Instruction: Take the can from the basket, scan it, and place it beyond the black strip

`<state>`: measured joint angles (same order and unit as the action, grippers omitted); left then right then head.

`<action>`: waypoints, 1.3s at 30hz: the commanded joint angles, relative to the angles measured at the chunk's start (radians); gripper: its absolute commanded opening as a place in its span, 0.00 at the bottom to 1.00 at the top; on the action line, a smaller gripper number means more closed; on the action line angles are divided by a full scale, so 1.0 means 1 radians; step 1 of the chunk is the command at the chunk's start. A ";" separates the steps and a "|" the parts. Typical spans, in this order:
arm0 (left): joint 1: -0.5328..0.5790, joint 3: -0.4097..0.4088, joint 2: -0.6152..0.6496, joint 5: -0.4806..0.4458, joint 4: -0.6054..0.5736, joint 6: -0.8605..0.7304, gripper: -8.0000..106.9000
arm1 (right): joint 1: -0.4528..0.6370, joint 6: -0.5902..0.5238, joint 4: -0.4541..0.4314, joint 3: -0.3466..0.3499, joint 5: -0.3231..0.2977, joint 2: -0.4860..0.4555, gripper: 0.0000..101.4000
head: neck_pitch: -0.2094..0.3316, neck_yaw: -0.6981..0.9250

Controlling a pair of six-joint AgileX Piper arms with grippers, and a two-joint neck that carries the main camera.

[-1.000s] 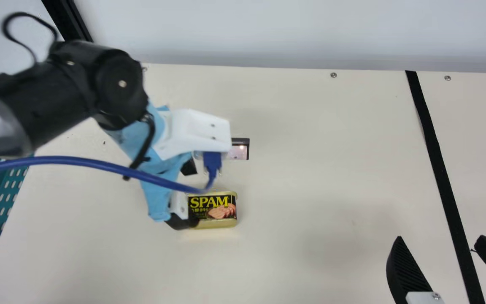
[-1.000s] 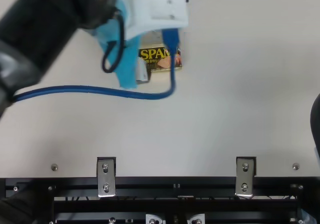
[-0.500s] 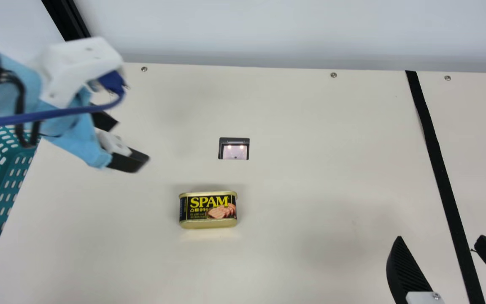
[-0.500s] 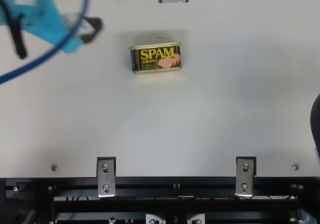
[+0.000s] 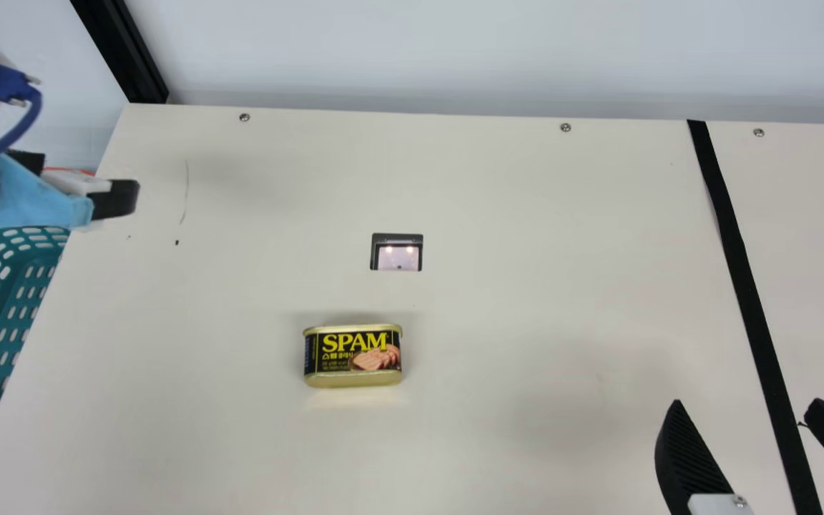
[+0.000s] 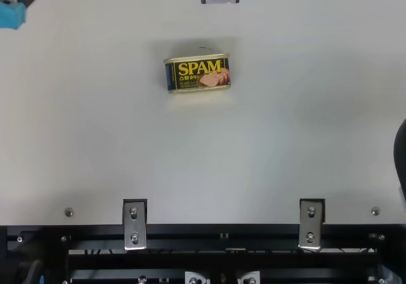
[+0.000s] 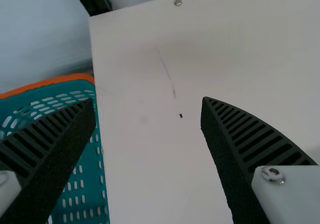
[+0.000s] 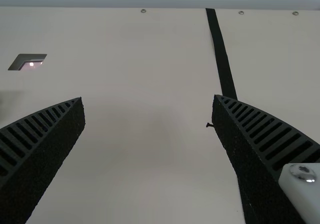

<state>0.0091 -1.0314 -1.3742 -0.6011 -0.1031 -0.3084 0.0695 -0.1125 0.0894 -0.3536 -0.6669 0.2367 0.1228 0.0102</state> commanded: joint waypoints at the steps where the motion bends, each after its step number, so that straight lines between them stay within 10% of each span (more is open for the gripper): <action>1: -0.002 0.063 0.034 0.095 0.030 0.065 0.85 | 0.000 0.000 0.000 0.000 0.000 0.000 1.00 | 0.010 -0.004; 16: -0.007 0.417 0.290 0.318 0.258 0.408 0.85 | -0.001 0.002 -0.002 0.000 -0.001 -0.001 1.00 | 0.010 -0.004; 39: -0.006 0.418 0.291 0.319 0.257 0.407 0.85 | -0.047 -0.054 -0.008 -0.299 0.184 0.528 1.00 | 0.010 -0.004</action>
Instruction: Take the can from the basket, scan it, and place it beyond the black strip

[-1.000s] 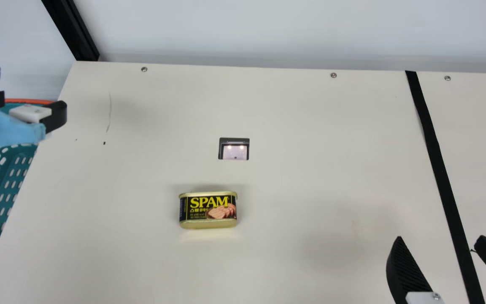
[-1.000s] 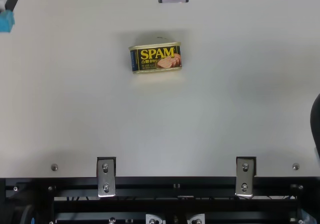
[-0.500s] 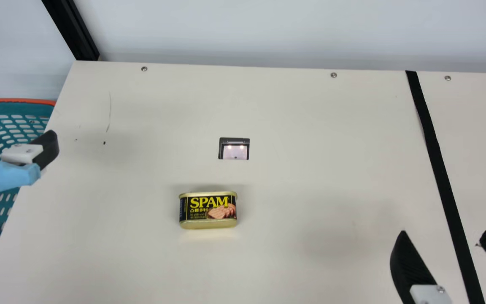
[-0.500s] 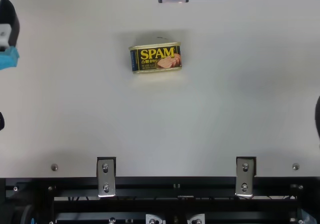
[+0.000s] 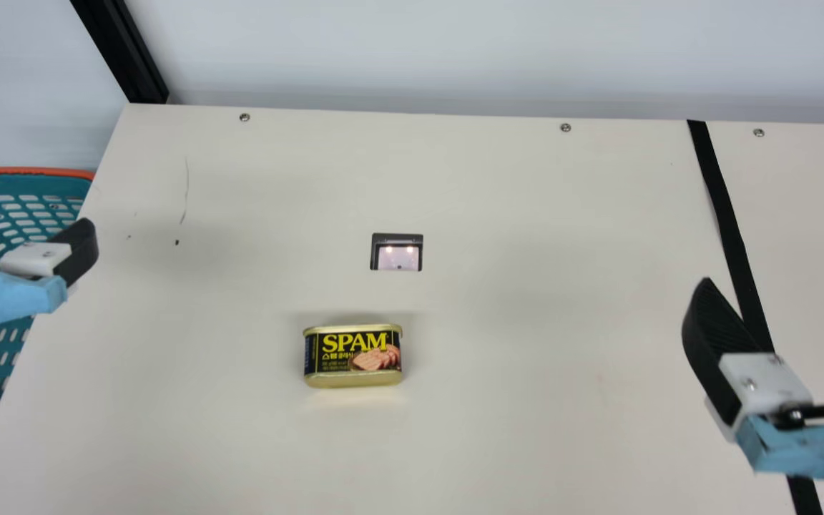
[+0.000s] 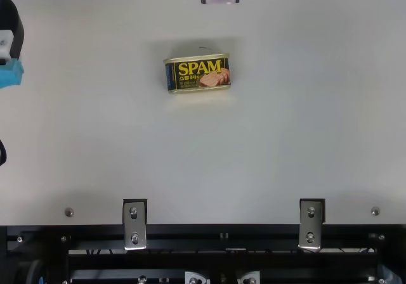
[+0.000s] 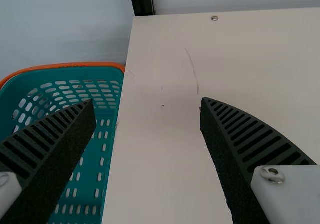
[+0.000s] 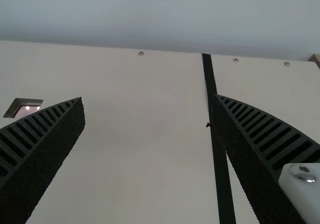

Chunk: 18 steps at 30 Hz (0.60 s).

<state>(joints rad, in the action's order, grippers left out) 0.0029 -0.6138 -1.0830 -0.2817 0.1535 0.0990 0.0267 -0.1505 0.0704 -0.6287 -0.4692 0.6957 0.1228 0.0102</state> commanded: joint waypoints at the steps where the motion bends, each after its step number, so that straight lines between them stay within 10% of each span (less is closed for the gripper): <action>1: 0.000 0.000 0.000 0.000 0.000 0.000 0.85 | -0.010 -0.031 0.020 -0.037 -0.022 0.092 1.00 | 0.010 -0.004; 18: 0.000 0.000 0.000 0.000 0.000 0.000 0.85 | 0.073 -0.660 0.527 -0.087 -0.243 0.356 1.00 | 0.010 -0.004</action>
<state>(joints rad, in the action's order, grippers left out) 0.0029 -0.6138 -1.0830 -0.2817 0.1535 0.0990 0.0683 -0.6135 0.4665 -0.7189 -0.6794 1.0387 0.1228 0.0102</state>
